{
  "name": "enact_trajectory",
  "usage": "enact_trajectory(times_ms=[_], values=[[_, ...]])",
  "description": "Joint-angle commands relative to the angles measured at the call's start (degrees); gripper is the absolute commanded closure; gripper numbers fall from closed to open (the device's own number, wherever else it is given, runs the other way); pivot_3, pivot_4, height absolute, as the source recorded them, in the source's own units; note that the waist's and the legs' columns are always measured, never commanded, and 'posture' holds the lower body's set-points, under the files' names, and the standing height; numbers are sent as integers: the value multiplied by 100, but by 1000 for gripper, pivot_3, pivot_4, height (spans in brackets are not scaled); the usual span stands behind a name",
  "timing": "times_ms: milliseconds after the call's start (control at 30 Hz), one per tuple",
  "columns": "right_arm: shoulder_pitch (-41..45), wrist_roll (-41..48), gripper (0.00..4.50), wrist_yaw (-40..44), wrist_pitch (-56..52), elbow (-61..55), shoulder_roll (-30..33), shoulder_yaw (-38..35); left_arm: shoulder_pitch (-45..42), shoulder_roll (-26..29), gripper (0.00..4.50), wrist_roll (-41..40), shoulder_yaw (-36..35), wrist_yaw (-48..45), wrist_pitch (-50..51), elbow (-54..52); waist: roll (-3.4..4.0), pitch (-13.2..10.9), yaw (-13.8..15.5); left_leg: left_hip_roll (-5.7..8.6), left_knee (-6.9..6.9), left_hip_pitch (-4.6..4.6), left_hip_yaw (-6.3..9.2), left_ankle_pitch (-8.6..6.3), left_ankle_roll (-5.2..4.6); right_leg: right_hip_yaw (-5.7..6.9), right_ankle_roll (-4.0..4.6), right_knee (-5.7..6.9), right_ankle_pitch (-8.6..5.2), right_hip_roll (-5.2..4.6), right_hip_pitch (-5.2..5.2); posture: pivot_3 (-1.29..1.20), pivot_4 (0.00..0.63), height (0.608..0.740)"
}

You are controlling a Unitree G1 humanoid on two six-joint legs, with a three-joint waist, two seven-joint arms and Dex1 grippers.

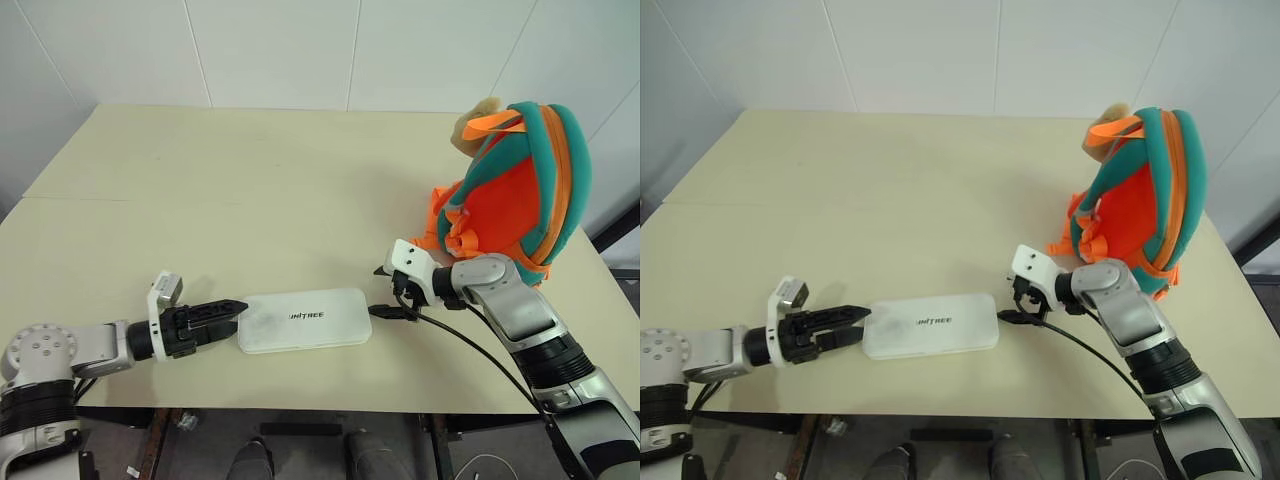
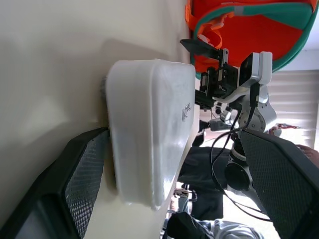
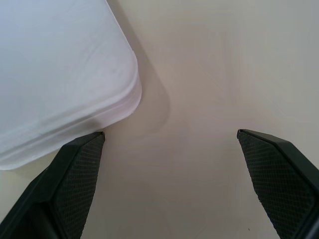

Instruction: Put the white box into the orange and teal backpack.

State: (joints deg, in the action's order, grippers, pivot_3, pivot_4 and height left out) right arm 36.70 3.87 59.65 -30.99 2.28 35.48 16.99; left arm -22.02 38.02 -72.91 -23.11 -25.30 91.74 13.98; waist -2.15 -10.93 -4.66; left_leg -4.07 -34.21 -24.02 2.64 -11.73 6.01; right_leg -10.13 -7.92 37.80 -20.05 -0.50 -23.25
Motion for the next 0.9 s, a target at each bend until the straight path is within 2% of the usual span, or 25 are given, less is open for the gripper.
enact_trajectory(times_ms=[33,200,233,333,433,533,600,800,900], values=[[18,3,0,-13,-26,-231,-58,46,-87,-174,49,318,198,-44,-120,-28,0,0,2,1,-2,1,0,0,0,0,-2,0,1,0,2,0,150,740],[6,12,0,-32,-55,-263,-72,44,-199,-237,49,611,469,-228,-137,-91,0,0,1,4,-9,13,3,0,0,0,-7,-3,4,-1,23,0,150,740],[1,14,0,-38,-66,-277,-71,38,-211,-244,226,690,500,-236,-179,-89,0,0,-1,5,-8,21,3,0,0,0,-7,-6,4,-2,32,0,150,740],[-16,13,0,-56,-96,-311,-67,30,-199,-222,892,831,578,-374,-268,-136,0,0,-12,6,5,66,3,-1,-1,0,-6,-26,3,-3,80,0,150,740],[-31,10,0,-64,-114,-323,-51,8,-122,-180,1969,934,637,-574,-401,-334,0,0,-17,6,10,65,2,-1,0,-1,-6,-31,3,-3,80,0,150,740],[-31,-4,0,-74,-123,-312,-42,-11,-64,-100,2862,1007,679,-795,-468,-496,-2,0,-15,5,21,63,3,-2,1,0,-5,-37,1,-4,77,0,150,740],[-12,-16,0,-120,-105,-276,-57,-46,-30,-14,3147,1099,758,-927,-503,-603,-2,0,-16,5,21,65,3,-4,2,-1,-5,-38,0,-4,79,0,150,740],[46,67,0,-479,-117,-146,-219,-316,33,297,3195,1472,1155,-1107,-762,-776,-2,0,-20,6,20,65,2,-4,2,-1,-6,-38,1,-5,79,0,150,740],[57,164,0,-825,-246,-109,-321,-680,15,437,3197,1600,1306,-1173,-871,-805,-3,0,-16,5,20,65,2,-4,2,-1,-5,-39,0,-5,79,0,150,740]])
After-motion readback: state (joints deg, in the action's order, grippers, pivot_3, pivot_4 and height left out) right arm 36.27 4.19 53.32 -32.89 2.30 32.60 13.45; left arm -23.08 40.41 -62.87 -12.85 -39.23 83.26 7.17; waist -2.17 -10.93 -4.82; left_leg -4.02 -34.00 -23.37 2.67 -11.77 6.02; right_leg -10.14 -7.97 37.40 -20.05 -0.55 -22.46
